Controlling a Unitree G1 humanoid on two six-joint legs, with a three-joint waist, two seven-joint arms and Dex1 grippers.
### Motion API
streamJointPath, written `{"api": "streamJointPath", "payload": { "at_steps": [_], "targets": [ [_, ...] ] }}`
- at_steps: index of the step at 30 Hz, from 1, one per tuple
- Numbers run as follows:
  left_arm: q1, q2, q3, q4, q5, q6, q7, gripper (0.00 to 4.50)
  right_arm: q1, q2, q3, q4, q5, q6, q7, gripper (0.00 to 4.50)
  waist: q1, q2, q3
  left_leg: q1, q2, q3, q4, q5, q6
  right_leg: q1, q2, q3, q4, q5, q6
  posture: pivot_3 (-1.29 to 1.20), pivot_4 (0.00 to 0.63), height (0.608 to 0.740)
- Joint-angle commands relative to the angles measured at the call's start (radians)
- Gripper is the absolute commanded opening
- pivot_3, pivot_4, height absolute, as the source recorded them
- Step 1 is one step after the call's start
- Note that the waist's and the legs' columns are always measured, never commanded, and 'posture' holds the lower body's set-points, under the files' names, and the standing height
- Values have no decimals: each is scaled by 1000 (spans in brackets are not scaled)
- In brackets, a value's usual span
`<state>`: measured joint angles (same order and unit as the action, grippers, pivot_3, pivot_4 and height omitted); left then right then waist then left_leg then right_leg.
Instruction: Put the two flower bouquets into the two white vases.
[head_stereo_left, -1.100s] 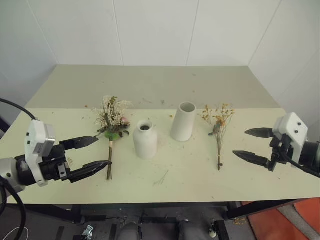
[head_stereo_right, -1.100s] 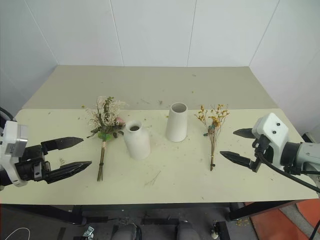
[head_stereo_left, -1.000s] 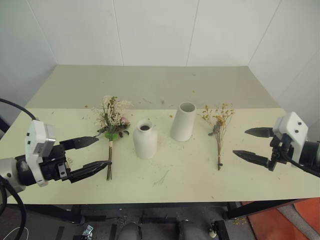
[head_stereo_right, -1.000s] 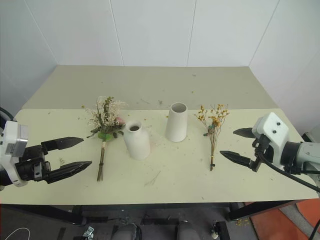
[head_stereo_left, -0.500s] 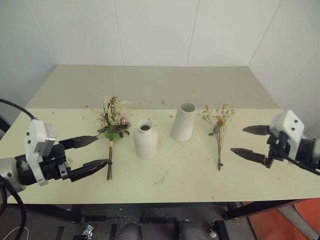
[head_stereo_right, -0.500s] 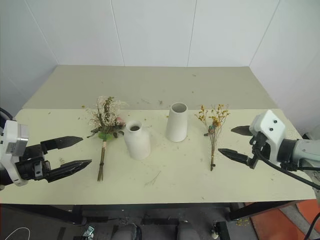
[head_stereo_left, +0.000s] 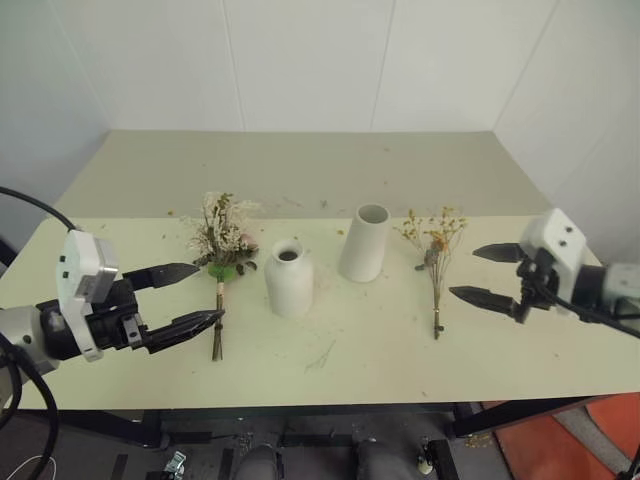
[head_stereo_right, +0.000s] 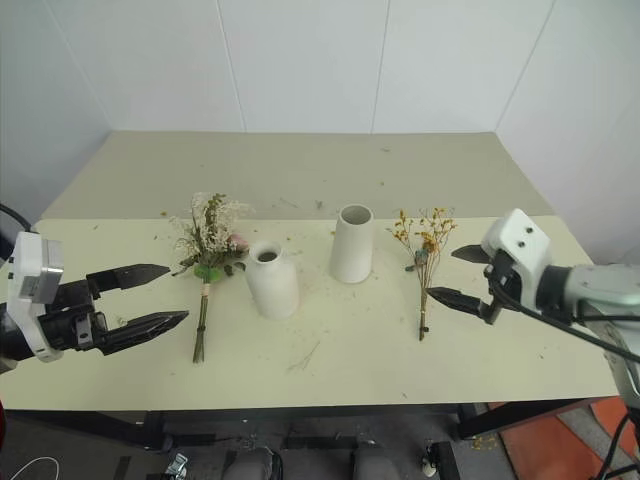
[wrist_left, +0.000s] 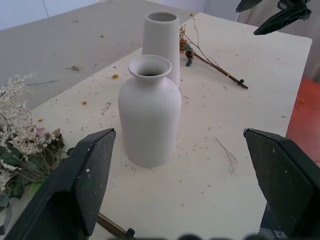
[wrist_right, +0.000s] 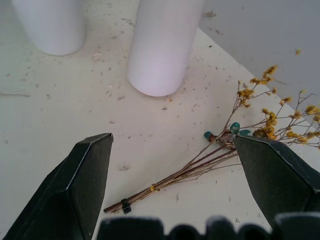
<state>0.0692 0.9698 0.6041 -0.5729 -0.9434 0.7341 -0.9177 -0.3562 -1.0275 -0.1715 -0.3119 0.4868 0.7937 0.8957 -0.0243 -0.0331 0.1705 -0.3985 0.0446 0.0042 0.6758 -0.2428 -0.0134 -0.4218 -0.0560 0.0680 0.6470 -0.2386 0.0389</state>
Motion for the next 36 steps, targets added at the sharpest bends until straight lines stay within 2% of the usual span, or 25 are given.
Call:
{"api": "streamJointPath", "payload": {
  "at_steps": [1,4,6,10,15,23,27,36],
  "targets": [
    [-42,7,-16,6,2,-28,-8,4481,-189,23,121,71,11,291,-81,4500,-4,0,0,0,0,0,0,0,0,0,0,0,0,0,0,0,150,740],
    [-69,6,-37,7,6,-35,-8,4481,-360,77,241,196,-24,479,-133,4500,-9,0,0,-1,0,0,0,0,0,-1,1,0,-1,0,-1,0,150,740],
    [-87,6,-42,7,2,-37,-9,4481,-442,113,270,287,-45,560,-171,4500,-12,0,0,-2,0,0,0,0,0,-1,1,0,-1,0,-1,0,150,740],
    [-118,9,-51,5,-1,-41,-14,4481,-566,147,355,479,-55,660,-150,4500,-6,0,0,-6,0,-1,0,0,0,-4,0,-1,-2,0,0,0,150,740],
    [-131,5,-57,3,3,-40,-14,4481,-626,184,434,613,-94,664,-151,4500,-10,0,0,-6,0,-1,-1,0,0,-4,0,-1,-2,0,0,0,150,740],
    [-136,4,-54,5,3,-44,-19,4481,-646,240,539,724,-143,551,-80,4500,-20,0,0,-6,0,-1,-1,0,0,-4,0,-1,-1,0,0,0,150,740],
    [-136,6,-46,4,1,-43,-22,4500,-651,269,546,793,-166,517,-54,3590,-22,0,0,-5,0,-1,0,0,0,-4,0,-1,-1,0,0,0,150,740],
    [-141,9,-30,10,-11,-42,-38,4500,-664,300,470,913,-224,492,-86,399,-23,0,0,-2,0,-1,-1,0,0,-1,1,-1,-1,0,0,0,150,740]
  ]
}}
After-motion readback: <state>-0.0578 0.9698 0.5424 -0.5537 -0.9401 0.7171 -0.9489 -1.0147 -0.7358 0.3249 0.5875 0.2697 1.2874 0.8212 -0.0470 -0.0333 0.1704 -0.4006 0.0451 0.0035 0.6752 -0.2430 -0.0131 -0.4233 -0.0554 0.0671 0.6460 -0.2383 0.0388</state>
